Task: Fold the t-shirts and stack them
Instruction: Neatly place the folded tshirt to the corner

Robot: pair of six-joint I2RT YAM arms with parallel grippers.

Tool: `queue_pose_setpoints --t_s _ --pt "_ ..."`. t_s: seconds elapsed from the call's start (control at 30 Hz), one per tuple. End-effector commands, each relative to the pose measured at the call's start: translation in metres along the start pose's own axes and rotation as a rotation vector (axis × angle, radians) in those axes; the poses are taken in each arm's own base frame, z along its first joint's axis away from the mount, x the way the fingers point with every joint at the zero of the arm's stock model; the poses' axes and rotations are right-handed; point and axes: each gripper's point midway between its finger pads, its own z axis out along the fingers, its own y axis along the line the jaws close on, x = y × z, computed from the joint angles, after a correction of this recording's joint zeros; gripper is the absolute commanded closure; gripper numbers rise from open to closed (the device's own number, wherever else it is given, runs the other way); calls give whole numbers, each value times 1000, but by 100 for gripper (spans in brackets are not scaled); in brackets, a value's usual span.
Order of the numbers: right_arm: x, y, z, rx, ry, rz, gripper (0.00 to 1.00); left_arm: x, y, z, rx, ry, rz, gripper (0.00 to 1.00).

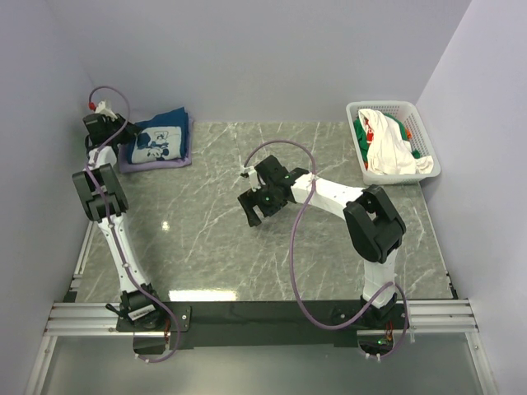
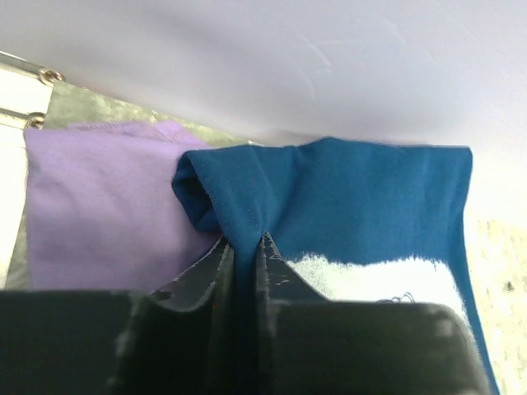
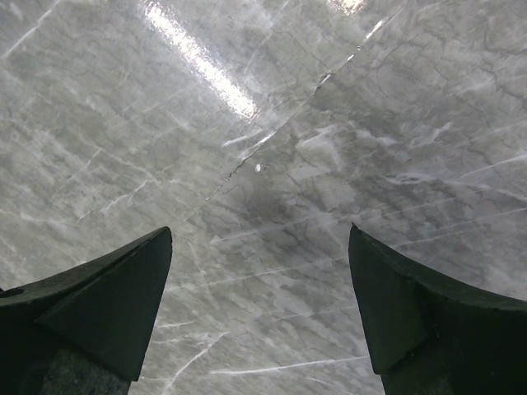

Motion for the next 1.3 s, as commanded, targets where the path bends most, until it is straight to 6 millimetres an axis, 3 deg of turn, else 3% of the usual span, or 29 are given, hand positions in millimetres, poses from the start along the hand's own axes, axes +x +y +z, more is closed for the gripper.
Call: queue_pose_setpoints --t_s 0.0,0.07,0.1,0.17,0.37,0.47,0.5,0.63,0.67,0.73,0.77,0.83,1.0,1.07,1.1,1.13,1.17,1.27 --pt "-15 10 -2 -28 -29 -21 7 -61 -48 -23 100 -127 161 95" --pt "-14 10 -2 -29 -25 -22 7 -57 -46 -28 92 -149 214 99" --pt "-13 12 -1 -33 -21 -22 7 -67 -56 -34 102 -172 246 99" --pt "-13 12 -1 -35 -21 -24 7 -70 -58 -41 94 -204 305 99" --pt "-12 12 0 -36 -21 -23 7 -73 -55 -42 70 -238 396 98" --pt "-11 13 0 -37 -18 -24 7 -72 -50 -34 60 -230 424 85" --pt "-10 12 0 -37 -13 -23 7 -64 -40 -30 28 -193 406 83" --pt "-12 12 -2 -29 -18 -27 7 -63 -10 -21 -81 -157 363 69" --pt "-13 12 -3 -28 -21 -26 7 -66 -5 -20 -96 -159 352 60" --pt "-11 11 -3 -23 -17 -27 7 -71 7 -26 -146 -171 318 51" --pt "-10 11 -5 -25 -20 -27 7 -80 3 -32 -148 -186 323 45" --pt "-11 11 -7 -22 -23 -30 7 -88 -2 -39 -141 -193 330 43" --pt "-13 10 -12 -13 -39 -30 7 -111 -57 -69 -41 -207 298 44" --pt "-13 11 -14 -18 -46 -31 7 -103 -85 -83 27 -195 292 45" --pt "-12 12 -15 -21 -46 -32 7 -84 -87 -84 38 -158 261 46" --pt "-14 14 -16 -32 -51 -33 7 -89 -103 -93 59 -171 271 48" --pt "-13 14 -16 -38 -51 -32 7 -80 -115 -92 86 -154 259 49" --pt "-12 15 -18 -74 -47 -8 7 -50 -125 -88 111 -97 203 51"
